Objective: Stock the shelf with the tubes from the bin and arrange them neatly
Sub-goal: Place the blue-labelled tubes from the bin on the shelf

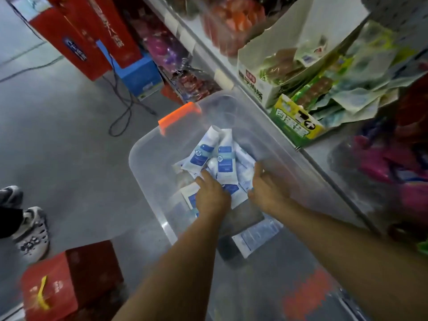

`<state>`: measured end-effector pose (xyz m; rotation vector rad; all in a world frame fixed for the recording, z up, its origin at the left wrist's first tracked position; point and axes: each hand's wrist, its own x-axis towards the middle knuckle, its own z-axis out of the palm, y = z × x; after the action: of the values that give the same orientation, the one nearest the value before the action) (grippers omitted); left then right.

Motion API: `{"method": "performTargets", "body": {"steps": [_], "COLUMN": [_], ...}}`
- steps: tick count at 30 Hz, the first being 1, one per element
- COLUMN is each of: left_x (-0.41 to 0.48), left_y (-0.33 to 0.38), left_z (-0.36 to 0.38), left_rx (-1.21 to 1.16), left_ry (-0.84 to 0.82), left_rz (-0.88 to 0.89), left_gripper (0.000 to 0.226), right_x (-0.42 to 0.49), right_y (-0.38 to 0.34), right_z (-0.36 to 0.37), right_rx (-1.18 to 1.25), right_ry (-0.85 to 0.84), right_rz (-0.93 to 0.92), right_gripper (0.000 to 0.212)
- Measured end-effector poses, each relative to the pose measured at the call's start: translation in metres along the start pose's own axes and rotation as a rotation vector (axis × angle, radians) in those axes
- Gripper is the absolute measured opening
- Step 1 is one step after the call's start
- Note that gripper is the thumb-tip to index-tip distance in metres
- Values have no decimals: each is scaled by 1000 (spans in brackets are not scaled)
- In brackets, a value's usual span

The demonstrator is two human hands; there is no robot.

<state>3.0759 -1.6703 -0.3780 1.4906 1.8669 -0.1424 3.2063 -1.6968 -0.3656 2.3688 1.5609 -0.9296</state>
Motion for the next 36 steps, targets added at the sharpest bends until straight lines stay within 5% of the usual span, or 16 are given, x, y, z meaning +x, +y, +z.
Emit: {"method": "performTargets", "body": {"steps": [5,10,16,19,24,28,36], "left_x": [14,10,-8,-52,-126,-188,-310], "left_y": [1,-1,-6,4,11,5,-5], "left_z": [22,13,-25,-63,-112,-142,-177], "left_rx": [117,3,-178,-465,-755,-848,-1024], "left_ry": [108,6,-261,-295,-180,-129,-136], "left_rz": [30,-91,-226,-324,-182,-16,227], "left_gripper": [86,103,64,27,29,22,24], "right_x": [15,4,-37,-64,-115,-172,-331], "right_y": [-5,-6,-1,2,-3,-5,-13], "right_z": [21,1,-36,-58,-100,-122,-136], "right_rx": [-208,-163,-74,102,631,1018,1405], "right_ry": [183,85,-23,7,124,47,-83], "right_rz": [0,-81,-146,-59,99,123,-69], "right_gripper": [81,81,54,49,36,35,22]}}
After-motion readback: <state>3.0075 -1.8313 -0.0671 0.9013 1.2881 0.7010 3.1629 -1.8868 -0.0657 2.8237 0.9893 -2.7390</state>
